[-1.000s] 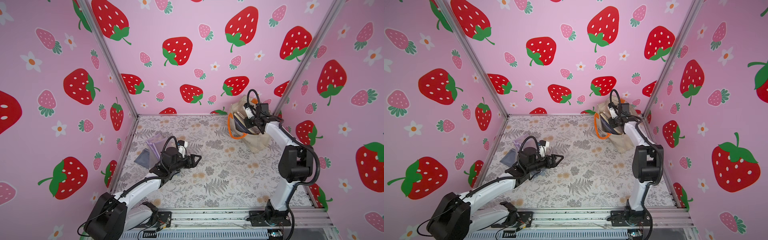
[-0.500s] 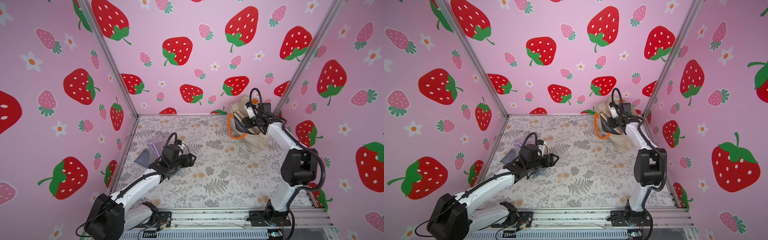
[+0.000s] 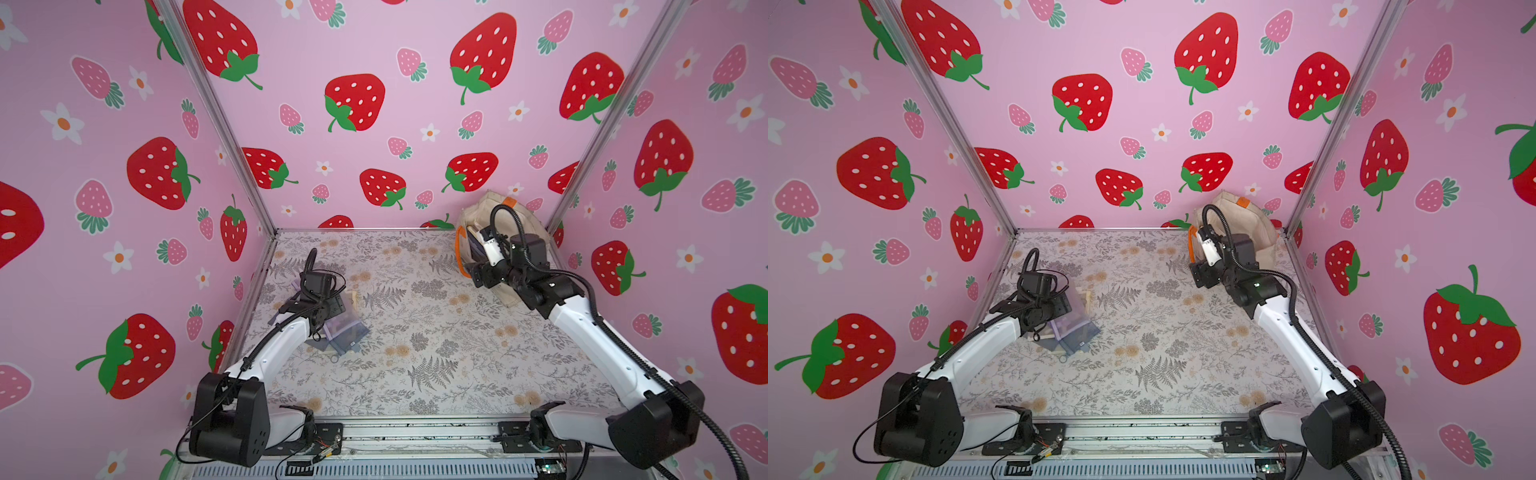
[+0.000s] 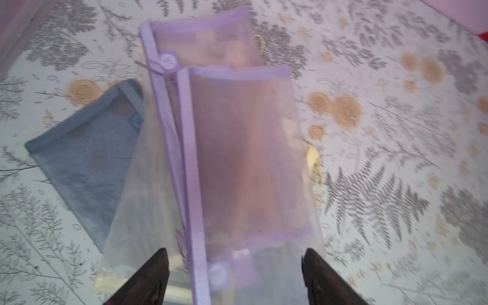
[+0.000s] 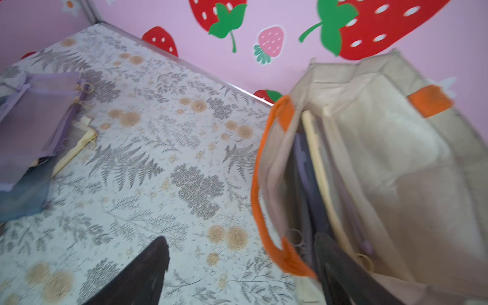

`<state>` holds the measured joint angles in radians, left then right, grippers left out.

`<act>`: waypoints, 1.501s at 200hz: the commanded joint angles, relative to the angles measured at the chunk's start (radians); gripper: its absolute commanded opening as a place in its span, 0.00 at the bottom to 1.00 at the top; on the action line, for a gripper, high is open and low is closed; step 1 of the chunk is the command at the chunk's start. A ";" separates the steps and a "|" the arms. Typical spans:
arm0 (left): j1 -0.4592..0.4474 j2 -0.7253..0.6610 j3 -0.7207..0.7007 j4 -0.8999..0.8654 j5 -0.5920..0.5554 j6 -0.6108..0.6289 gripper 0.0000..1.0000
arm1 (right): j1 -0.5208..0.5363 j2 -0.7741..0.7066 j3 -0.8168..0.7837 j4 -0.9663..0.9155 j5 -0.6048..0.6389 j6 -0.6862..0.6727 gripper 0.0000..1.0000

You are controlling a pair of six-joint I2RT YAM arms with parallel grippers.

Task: Put the pencil pouch into the canvas bag
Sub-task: Move the pencil pouches to the center of the board.

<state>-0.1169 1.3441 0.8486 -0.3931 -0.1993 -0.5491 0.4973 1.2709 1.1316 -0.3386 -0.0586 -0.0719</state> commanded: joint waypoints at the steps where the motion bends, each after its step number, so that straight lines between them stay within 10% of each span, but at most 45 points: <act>1: 0.049 0.090 0.066 -0.014 -0.040 -0.002 0.82 | 0.048 -0.051 -0.046 0.025 -0.051 0.041 0.89; 92: -0.222 0.457 0.223 0.000 0.013 -0.029 0.81 | 0.060 -0.267 -0.192 0.038 -0.090 0.099 0.93; 151: -0.505 0.410 0.132 0.095 0.120 -0.049 0.77 | 0.058 -0.213 -0.293 0.016 -0.129 0.199 0.92; 225: -0.527 0.133 0.061 0.088 0.235 -0.050 0.73 | 0.057 0.020 -0.443 0.295 -0.376 0.401 0.90; 300: -0.527 0.229 0.048 0.189 0.258 -0.035 0.62 | 0.082 0.268 -0.517 0.652 -0.527 0.557 0.88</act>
<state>-0.6434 1.5288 0.8951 -0.2302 0.0620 -0.5976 0.5625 1.4921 0.6235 0.1448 -0.5117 0.4026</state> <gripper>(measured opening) 0.628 0.879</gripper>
